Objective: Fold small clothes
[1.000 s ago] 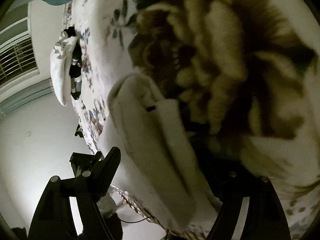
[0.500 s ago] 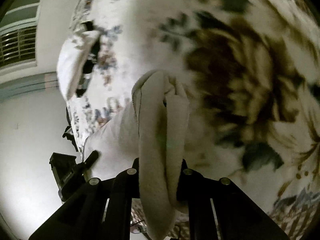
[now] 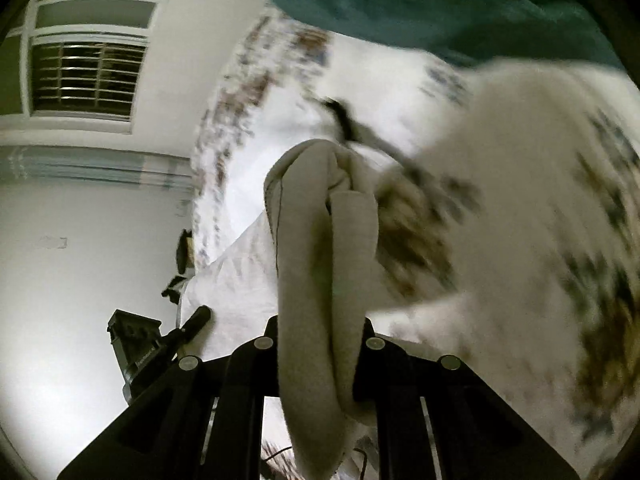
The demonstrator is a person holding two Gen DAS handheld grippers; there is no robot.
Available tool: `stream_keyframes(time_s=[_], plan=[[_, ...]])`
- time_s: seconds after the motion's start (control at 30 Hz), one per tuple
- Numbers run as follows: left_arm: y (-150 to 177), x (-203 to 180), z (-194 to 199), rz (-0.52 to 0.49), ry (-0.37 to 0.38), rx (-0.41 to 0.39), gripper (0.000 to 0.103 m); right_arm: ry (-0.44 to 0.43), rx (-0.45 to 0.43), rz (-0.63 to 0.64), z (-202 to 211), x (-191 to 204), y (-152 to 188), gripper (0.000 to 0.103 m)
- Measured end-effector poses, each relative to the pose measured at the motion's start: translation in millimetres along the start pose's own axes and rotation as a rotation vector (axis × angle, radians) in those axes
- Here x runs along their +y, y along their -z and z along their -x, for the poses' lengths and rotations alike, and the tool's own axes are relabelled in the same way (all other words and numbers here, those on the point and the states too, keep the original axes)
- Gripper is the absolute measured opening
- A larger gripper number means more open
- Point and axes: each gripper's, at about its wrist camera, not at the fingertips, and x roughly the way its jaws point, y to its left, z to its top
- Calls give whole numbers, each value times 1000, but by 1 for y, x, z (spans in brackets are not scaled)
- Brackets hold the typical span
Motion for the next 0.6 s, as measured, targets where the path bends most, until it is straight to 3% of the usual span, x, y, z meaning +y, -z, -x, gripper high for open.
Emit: stream_keyframes(time_s=[0.13,0.23,0.37,0.47,0.5,0.53,0.6], plan=[[-81,8,-2,-24,-53,-69,18,-21,-28,63,-49,56,-61,14],[-126,23,-19,-28,-115,-77,18,-12,-27,90,-91,79,-97,14],[-157,52,-47,0,-216,-34,22,72,-9,112,-149,85,-135,14],[-163,58,-63,-18,-319,-10,27,205,-5,191,-171,88,-145,16],[-165,59,-64,-25,-334,-13,30,250,0,226,-179,90,-148,18],[-165,58,-64,-37,-355,-22,39,305,1,263,-185,94,-148,20],[-166,57,-63,-47,-414,-39,59,387,6,322,-190,99,-147,33]])
